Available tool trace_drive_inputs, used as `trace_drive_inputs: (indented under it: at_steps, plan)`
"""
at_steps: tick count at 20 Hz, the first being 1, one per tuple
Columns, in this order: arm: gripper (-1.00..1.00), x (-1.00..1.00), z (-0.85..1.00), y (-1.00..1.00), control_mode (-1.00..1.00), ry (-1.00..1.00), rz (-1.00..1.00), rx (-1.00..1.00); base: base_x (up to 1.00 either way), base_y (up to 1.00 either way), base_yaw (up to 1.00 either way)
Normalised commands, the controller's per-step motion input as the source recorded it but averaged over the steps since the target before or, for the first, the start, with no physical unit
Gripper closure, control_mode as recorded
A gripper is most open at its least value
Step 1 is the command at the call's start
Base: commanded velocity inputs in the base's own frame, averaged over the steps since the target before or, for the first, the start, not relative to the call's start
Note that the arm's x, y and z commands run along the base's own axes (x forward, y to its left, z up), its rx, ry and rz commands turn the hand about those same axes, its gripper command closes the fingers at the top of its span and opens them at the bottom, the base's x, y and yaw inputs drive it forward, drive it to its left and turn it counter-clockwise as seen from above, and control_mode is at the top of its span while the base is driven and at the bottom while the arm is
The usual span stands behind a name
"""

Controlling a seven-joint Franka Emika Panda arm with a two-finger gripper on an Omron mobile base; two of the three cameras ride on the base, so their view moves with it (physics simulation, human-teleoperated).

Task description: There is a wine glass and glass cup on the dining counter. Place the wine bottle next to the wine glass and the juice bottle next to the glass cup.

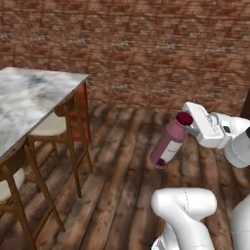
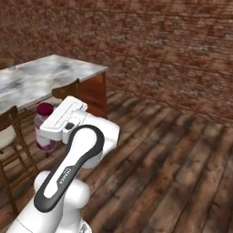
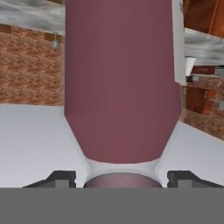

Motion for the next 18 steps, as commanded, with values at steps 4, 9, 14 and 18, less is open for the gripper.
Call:
trace_drive_inputs:
  at_steps: [4,9,14,18]
  plan:
    - [1.0,0.0,0.0,0.0,1.0,0.0,0.0,0.0,1.0,-0.56,0.35]
    - [1.0,0.0,0.0,0.0,1.0,0.0,0.0,0.0,1.0,-0.62,0.35]
    - [1.0,0.0,0.0,0.0,1.0,0.0,0.0,0.0,1.0,-0.65,0.36]
    - [1.0,0.0,0.0,0.0,1.0,0.0,0.0,0.0,0.96,-0.71,0.36]
